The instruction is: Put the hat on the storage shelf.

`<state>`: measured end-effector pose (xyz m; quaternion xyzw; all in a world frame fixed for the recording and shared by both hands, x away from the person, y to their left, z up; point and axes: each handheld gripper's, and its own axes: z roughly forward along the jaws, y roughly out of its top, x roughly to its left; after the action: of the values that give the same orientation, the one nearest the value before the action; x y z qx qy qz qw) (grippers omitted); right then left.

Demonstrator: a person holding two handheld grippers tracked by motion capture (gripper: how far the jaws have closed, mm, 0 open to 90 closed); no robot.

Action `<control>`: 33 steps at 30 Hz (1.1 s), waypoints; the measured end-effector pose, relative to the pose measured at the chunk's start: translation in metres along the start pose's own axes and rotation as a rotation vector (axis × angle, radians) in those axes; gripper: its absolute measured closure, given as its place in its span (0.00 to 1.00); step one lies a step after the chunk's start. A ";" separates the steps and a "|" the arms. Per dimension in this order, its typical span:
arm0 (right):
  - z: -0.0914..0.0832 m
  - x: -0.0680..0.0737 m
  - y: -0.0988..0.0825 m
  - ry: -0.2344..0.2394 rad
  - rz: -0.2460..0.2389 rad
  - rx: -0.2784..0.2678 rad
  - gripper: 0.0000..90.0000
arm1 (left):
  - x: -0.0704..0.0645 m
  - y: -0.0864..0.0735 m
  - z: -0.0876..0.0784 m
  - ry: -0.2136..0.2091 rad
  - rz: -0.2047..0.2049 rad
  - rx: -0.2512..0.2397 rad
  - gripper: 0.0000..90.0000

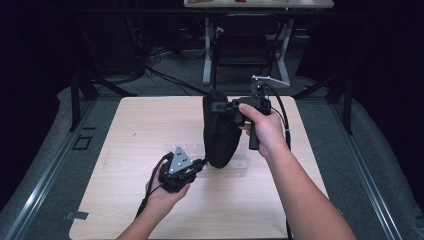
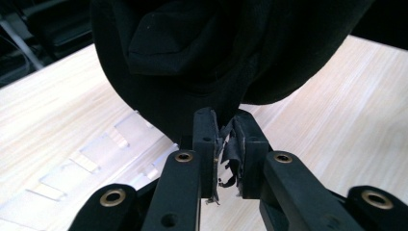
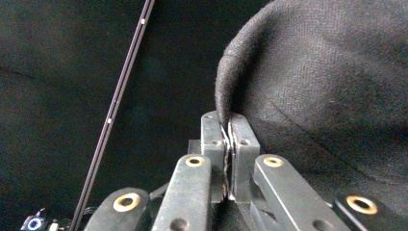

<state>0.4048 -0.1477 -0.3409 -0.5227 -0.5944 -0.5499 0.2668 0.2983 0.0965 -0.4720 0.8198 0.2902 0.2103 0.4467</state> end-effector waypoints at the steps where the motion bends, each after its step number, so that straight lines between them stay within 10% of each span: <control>1: 0.000 0.000 0.000 0.000 0.000 0.000 0.97 | 0.000 0.000 0.000 0.001 0.000 0.000 0.91; 33: -0.025 0.010 -0.004 -0.039 -0.066 -0.027 0.92 | 0.004 -0.011 -0.005 0.065 0.038 0.012 0.95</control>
<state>0.3918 -0.1673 -0.3270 -0.5170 -0.6091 -0.5559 0.2296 0.2956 0.1071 -0.4787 0.8204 0.2901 0.2438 0.4281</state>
